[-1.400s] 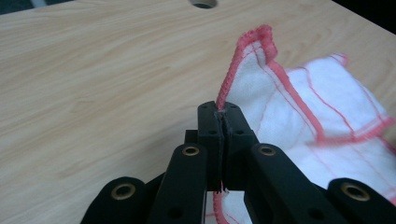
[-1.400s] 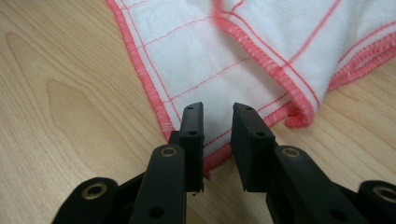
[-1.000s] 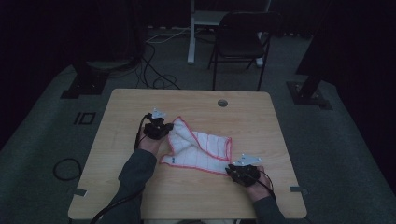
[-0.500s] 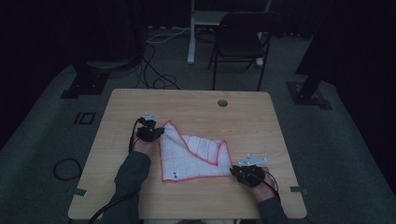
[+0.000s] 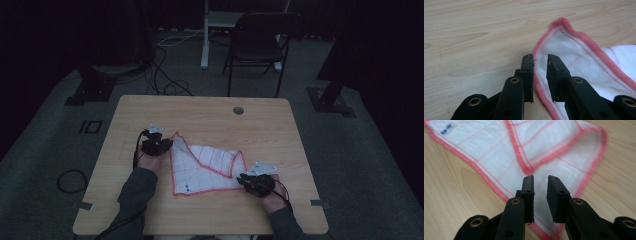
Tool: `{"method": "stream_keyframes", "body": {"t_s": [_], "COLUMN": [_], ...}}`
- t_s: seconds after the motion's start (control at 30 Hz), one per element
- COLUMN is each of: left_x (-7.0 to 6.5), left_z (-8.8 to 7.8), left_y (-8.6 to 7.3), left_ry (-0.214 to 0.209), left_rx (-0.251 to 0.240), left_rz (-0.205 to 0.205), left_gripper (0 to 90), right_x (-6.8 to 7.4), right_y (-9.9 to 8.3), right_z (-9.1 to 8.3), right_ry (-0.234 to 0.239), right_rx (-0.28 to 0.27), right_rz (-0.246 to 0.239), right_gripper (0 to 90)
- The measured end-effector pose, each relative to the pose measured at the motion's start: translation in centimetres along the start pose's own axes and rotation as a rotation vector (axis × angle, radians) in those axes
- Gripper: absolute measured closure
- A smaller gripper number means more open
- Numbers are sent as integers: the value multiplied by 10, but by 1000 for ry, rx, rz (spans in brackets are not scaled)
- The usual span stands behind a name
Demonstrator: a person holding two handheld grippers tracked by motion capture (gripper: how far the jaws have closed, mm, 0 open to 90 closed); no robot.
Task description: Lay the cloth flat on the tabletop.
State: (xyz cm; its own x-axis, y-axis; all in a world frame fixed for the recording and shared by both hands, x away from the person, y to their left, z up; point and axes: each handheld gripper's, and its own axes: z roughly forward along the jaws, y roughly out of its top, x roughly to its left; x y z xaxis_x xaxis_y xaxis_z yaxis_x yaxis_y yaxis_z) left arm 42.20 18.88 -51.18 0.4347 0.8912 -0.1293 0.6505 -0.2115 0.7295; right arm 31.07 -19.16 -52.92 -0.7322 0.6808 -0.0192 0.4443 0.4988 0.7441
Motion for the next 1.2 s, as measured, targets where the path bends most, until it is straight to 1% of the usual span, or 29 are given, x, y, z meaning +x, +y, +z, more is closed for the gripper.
{"method": "stream_keyframes", "body": {"t_s": [0.07, 0.17, 0.2, 0.27, 0.4, 0.43, 0.5, 0.57, 0.6, 0.63, 0.67, 0.7, 0.73, 0.8, 0.87, 0.9, 1.0, 1.13, 1.17, 1.2], "left_x": [-5, -12, -16, -22, -34, -38, -48, -48, -61, -65, -67, -71, -73, -81, -84, -87, -89, -89, -89, -88], "left_z": [-3, -6, -7, -10, -17, -18, -20, -20, -22, -24, -25, -26, -26, -27, -25, -24, -21, -23, -24, -24], "left_y": [-4, -10, -13, -20, -34, -37, -45, -45, -55, -58, -60, -62, -64, -66, -67, -68, -71, -74, -75, -76], "left_ry": [-2, -20, -23, -45, -87, -97, -118, -118, -156, -174, -188, -211, -223, -225, -232, -231, -233, -232, -231, -232], "left_rx": [2, 3, 10, 9, 0, 2, 7, 7, 9, 10, 9, 11, 13, 27, 39, 50, 66, 69, 69, 67], "left_rz": [16, 16, 29, 37, 26, 36, 62, 62, 93, 100, 102, 99, 101, 141, 155, 169, 176, 185, 194, 193], "left_gripper": [763, 763, 763, 762, 758, 758, 758, 758, 758, 758, 757, 752, 751, 751, 751, 752, 751, 752, 752, 752], "right_x": [4, 7, 8, 8, 9, 9, 8, 7, 7, 7, 7, 7, 6, 4, 2, 1, -4, -12, -13, -15], "right_y": [5, 12, 14, 17, 18, 18, 18, 19, 21, 21, 23, 23, 25, 27, 30, 31, 36, 44, 46, 49], "right_z": [6, 15, 18, 24, 32, 34, 36, 36, 36, 36, 35, 35, 34, 34, 33, 32, 31, 28, 27, 27], "right_ry": [2, 4, 4, 9, 17, 18, 24, 27, 19, 14, 9, 2, -7, -18, -27, -32, -47, -66, -71, -77], "right_rx": [2, 6, 9, 13, 32, 34, 37, 38, 43, 43, 42, 40, 35, 24, 14, 11, -2, -19, -20, -19], "right_rz": [-18, -34, -36, -42, -32, -27, -21, -14, -11, -13, -14, -16, -13, -7, -2, 5, 12, 26, 24, 21], "right_gripper": [750, 744, 741, 732, 716, 719, 762, 762, 836, 846, 854, 858, 861, 863, 865, 865, 866, 867, 867, 867]}}
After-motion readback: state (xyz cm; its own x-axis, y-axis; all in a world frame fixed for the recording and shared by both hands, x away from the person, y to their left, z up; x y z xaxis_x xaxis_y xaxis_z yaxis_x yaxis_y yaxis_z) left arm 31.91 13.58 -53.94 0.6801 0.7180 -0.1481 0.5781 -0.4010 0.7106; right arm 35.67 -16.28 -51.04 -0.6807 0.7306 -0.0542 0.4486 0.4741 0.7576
